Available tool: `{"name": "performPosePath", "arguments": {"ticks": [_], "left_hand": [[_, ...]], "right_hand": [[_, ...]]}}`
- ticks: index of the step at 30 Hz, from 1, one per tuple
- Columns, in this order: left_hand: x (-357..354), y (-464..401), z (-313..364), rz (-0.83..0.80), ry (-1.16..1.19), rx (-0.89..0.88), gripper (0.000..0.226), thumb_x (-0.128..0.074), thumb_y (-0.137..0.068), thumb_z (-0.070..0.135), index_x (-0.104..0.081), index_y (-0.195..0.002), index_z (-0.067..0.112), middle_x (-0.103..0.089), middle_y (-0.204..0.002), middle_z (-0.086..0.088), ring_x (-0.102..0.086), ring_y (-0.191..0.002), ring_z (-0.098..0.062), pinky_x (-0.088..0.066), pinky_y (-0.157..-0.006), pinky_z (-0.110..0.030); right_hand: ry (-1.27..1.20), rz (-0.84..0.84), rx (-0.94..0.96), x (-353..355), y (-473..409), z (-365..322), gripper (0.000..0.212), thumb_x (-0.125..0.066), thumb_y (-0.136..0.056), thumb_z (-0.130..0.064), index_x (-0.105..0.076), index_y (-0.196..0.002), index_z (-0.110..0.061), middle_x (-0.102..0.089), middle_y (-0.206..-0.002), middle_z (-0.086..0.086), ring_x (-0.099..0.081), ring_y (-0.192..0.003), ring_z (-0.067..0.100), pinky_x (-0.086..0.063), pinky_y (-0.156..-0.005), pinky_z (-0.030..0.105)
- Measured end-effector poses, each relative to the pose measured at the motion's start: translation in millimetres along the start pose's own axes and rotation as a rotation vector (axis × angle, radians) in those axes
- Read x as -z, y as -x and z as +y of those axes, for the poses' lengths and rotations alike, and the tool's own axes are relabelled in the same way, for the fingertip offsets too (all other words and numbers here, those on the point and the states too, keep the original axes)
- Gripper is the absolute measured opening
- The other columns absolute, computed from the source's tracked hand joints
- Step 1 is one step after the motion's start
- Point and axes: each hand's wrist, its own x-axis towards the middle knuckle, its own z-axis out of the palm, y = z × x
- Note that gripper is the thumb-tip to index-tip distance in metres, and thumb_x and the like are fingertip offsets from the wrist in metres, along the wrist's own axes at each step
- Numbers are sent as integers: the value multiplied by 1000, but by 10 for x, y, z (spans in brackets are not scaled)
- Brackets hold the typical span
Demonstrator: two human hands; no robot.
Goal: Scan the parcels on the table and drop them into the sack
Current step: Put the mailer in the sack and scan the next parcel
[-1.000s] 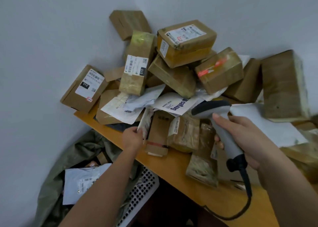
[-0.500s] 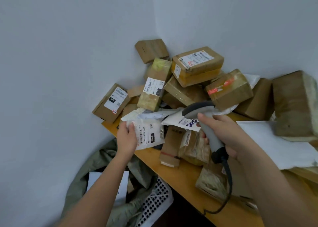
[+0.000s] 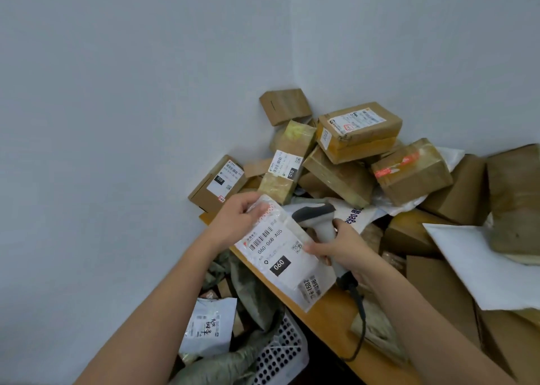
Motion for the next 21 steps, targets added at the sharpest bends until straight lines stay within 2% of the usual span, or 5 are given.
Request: {"name": "performPosePath", "arguments": {"ticks": [4, 7, 9, 13, 21], "left_hand": [[-70, -77, -50, 165, -91, -25, 16, -67, -91, 30, -65, -106, 30, -68, -105, 7, -65, -101, -16, -51, -95, -48], [-141, -50, -96, 365, -125, 111, 94, -81, -71, 49, -30, -148, 28, -34, -144, 4, -30, -136, -14, -29, -115, -43], [-237, 9, -133, 286, 15, 211, 117, -82, -61, 56, -18, -152, 22, -31, -150, -1, -32, -138, -18, -35, -111, -42], [-568, 135, -161, -142, 405, 305, 62, -75, -83, 30, -46, -138, 23, -67, -124, 2, -61, -117, -18, -51, -88, -30], [-597, 16, -138, -43, 559, 253, 30, -61, -93, 6, -60, -120, 19, -72, -115, -2, -71, -100, -20, -59, -81, -43]], "right_hand": [[-29, 80, -28, -3, 2, 69, 38, -78, -81, -12, -53, -110, -14, -68, -84, 11, -58, -58, 16, -51, -54, 27], [-165, 179, -73, 95, -60, 85, 37, -78, -81, -10, -56, -110, -9, -68, -81, 13, -57, -57, 18, -52, -56, 31], [-303, 225, -110, 170, -114, 86, 42, -80, -79, -10, -57, -114, -7, -68, -87, 14, -60, -62, 20, -51, -55, 32], [-504, 270, -127, 210, -173, 46, 55, -82, -75, -6, -55, -122, 3, -65, -90, 18, -60, -54, 19, -48, -44, 25], [-189, 347, 5, 325, 99, -368, 41, -70, -88, -32, -53, -117, -9, -63, -102, 14, -60, -73, 21, -52, -60, 35]]}}
